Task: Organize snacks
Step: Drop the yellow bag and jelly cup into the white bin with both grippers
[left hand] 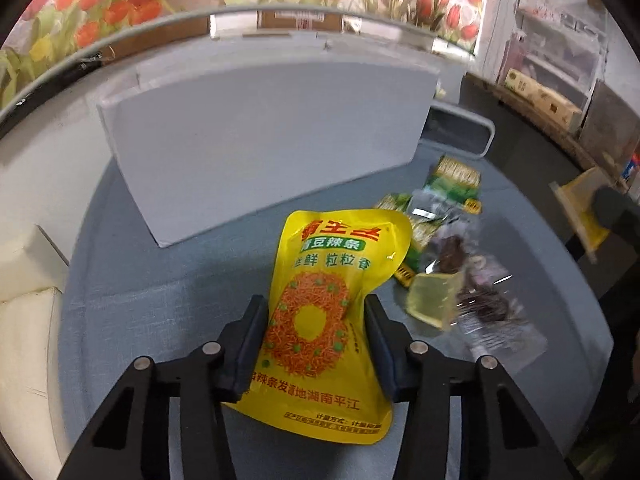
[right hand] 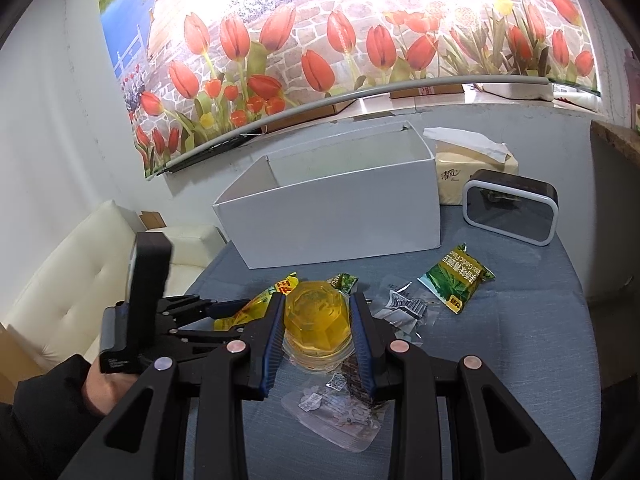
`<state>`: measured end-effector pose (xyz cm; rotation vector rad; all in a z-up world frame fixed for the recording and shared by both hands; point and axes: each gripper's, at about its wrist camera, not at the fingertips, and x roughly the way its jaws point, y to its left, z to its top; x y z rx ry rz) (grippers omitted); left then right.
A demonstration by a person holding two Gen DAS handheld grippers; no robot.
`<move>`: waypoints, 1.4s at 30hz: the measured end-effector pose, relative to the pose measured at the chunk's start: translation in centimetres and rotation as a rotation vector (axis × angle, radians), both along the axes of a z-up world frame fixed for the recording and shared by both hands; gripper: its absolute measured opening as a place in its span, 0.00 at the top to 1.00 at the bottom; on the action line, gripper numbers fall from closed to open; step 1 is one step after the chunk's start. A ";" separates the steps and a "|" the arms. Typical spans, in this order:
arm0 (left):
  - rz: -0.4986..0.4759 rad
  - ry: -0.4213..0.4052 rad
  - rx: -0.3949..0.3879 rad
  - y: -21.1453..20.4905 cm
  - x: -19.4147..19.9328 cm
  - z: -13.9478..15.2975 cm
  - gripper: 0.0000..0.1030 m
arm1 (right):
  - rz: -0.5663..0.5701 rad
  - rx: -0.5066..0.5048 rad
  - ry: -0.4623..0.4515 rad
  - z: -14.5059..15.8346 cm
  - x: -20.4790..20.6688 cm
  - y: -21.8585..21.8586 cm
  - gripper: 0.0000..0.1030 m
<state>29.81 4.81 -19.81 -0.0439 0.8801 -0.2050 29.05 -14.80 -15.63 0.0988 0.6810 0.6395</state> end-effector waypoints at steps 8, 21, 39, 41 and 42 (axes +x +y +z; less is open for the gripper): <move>0.006 -0.094 -0.054 0.9 -1.7 5.0 0.48 | 0.003 0.010 -0.037 1.7 -0.2 0.2 0.66; 0.064 -0.220 -0.069 4.5 5.5 13.0 0.48 | -0.007 -0.005 -0.122 7.1 9.2 3.9 0.66; 0.137 -0.146 0.057 6.7 16.1 9.8 0.00 | -0.087 -0.057 -0.030 3.1 21.1 4.6 0.00; 0.131 -0.140 0.042 6.7 15.5 9.5 0.00 | -0.085 -0.051 -0.006 3.0 20.9 4.2 0.00; 0.138 -0.137 0.023 6.8 15.1 9.5 0.00 | -0.086 -0.050 -0.007 3.0 20.3 3.8 0.00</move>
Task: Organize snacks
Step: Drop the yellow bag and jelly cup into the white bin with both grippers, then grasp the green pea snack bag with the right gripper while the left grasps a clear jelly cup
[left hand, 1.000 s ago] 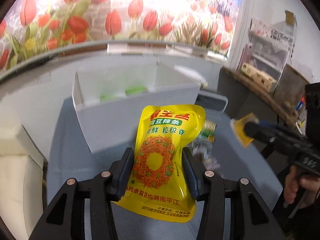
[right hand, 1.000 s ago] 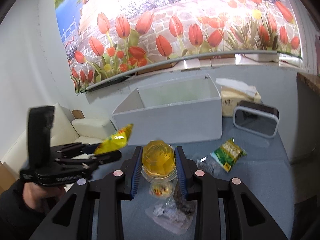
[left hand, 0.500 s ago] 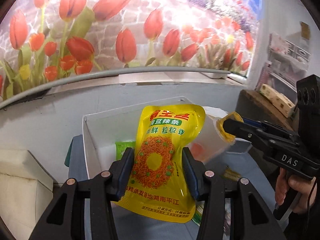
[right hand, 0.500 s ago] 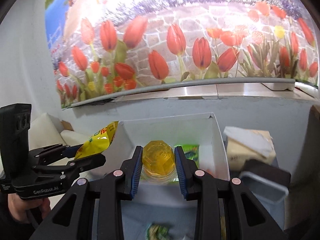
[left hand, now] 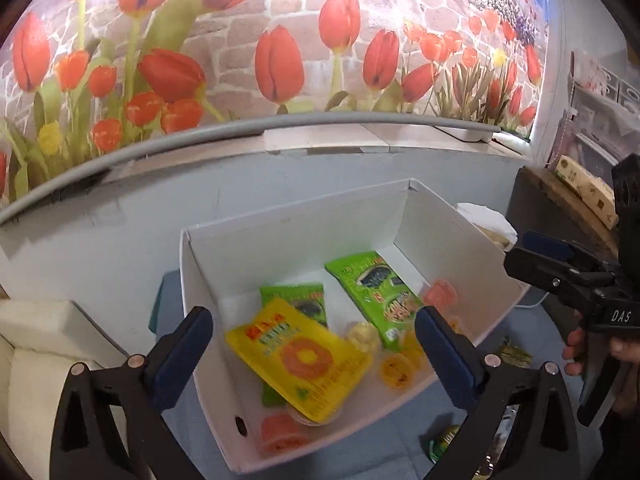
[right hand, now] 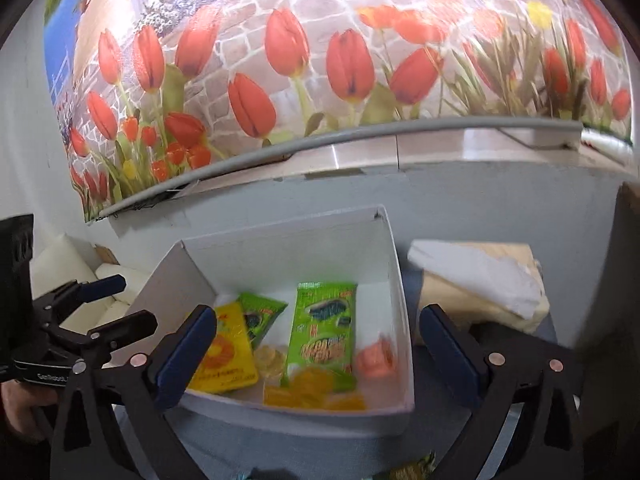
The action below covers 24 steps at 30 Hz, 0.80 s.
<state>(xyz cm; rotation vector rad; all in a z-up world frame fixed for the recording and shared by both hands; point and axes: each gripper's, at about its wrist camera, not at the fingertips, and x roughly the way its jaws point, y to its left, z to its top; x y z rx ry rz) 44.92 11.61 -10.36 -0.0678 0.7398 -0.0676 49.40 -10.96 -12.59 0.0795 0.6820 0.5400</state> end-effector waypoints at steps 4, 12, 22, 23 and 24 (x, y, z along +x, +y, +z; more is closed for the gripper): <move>0.005 -0.001 -0.045 -0.4 -2.2 0.1 0.00 | 0.005 0.021 -0.026 0.8 -2.7 -1.6 0.00; -0.038 -0.002 -0.057 -3.8 -10.0 -1.2 0.00 | 0.017 0.019 -0.012 -0.7 -9.9 -5.6 0.00; -0.059 0.069 -0.107 -7.1 -21.7 -5.4 0.00 | 0.135 -0.118 0.075 -6.5 -14.3 -1.3 0.00; -0.058 0.074 -0.104 -7.3 -22.7 -5.6 0.00 | 0.152 -0.125 0.086 -6.9 -14.1 -0.4 0.00; -0.056 0.079 -0.101 -7.4 -23.6 -5.9 0.00 | 0.164 -0.131 0.092 -7.2 -13.8 0.4 0.00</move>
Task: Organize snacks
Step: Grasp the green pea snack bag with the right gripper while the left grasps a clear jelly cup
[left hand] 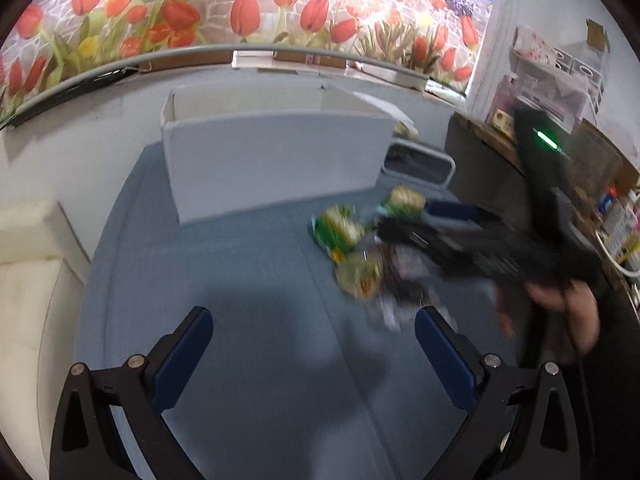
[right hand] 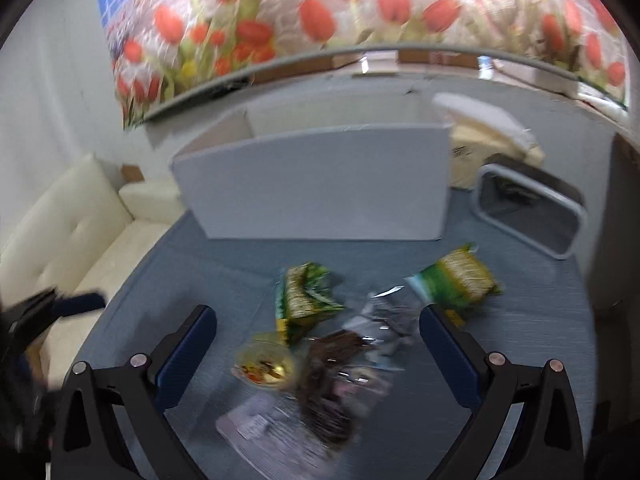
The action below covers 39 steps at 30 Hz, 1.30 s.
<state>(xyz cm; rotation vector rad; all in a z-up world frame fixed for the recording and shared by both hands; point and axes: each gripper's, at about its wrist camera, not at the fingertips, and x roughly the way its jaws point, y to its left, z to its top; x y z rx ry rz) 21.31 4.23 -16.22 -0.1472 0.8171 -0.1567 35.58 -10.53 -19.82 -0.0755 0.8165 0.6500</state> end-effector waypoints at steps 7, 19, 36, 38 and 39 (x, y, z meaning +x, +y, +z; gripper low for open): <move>-0.006 0.027 -0.010 -0.1 -3.3 -1.4 0.00 | 0.011 -0.076 0.052 -2.2 2.2 3.8 0.00; 0.008 0.047 -0.027 0.5 -2.4 -2.1 0.00 | 0.035 -0.092 0.064 -2.8 3.1 4.4 0.60; -0.082 0.079 0.031 -4.8 8.4 -4.5 0.00 | -0.102 0.143 -0.026 3.9 -4.9 -9.5 0.60; -0.083 0.091 0.025 -4.8 9.5 -5.1 0.00 | -0.118 0.149 -0.032 4.0 -5.8 -10.5 0.60; -0.087 0.094 0.038 -4.9 10.1 -5.5 0.01 | -0.121 0.157 -0.031 4.1 -6.3 -11.1 0.60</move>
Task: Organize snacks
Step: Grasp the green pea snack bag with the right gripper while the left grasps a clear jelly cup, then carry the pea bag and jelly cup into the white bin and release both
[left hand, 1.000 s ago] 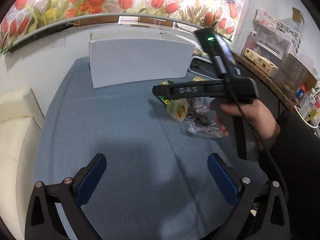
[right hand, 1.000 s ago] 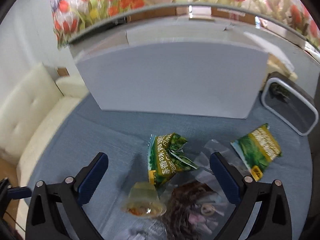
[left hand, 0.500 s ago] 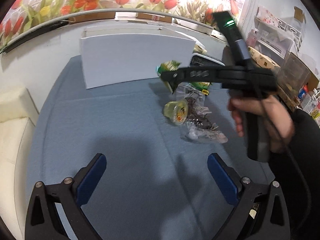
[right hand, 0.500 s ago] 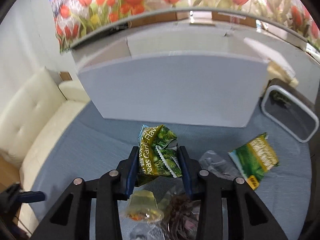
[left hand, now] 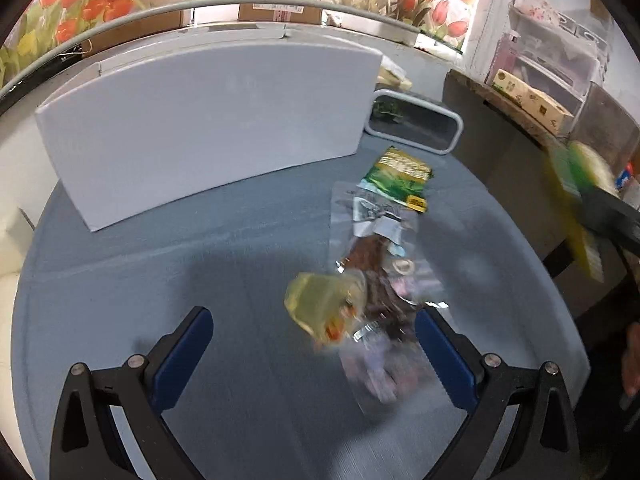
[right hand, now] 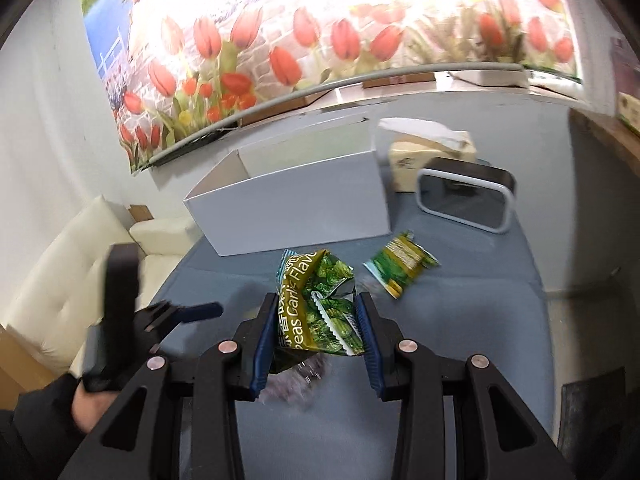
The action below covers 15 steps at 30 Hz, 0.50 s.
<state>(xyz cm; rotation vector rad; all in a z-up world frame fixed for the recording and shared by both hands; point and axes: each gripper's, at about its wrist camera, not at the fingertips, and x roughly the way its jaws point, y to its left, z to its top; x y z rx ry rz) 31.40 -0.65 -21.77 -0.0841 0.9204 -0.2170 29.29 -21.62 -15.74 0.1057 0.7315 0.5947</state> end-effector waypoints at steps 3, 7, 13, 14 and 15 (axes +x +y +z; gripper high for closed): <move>-0.027 0.018 -0.010 0.0 0.9 -0.7 0.06 | 0.006 -0.002 0.001 0.0 -0.6 -0.6 0.60; -0.069 0.019 -0.022 -0.3 0.7 -0.9 0.57 | -0.004 0.001 0.005 -0.2 -0.5 -1.2 0.60; -0.066 0.022 -0.027 -0.1 0.2 -0.6 0.60 | 0.023 0.004 0.014 -0.8 -0.7 -0.1 0.60; -0.060 0.016 -0.036 0.1 0.0 -0.4 0.60 | 0.027 0.004 0.015 -0.8 -0.8 0.1 0.60; -0.055 0.008 -0.038 0.3 -0.2 -0.2 0.60 | 0.032 0.003 0.015 -0.9 -0.9 0.4 0.60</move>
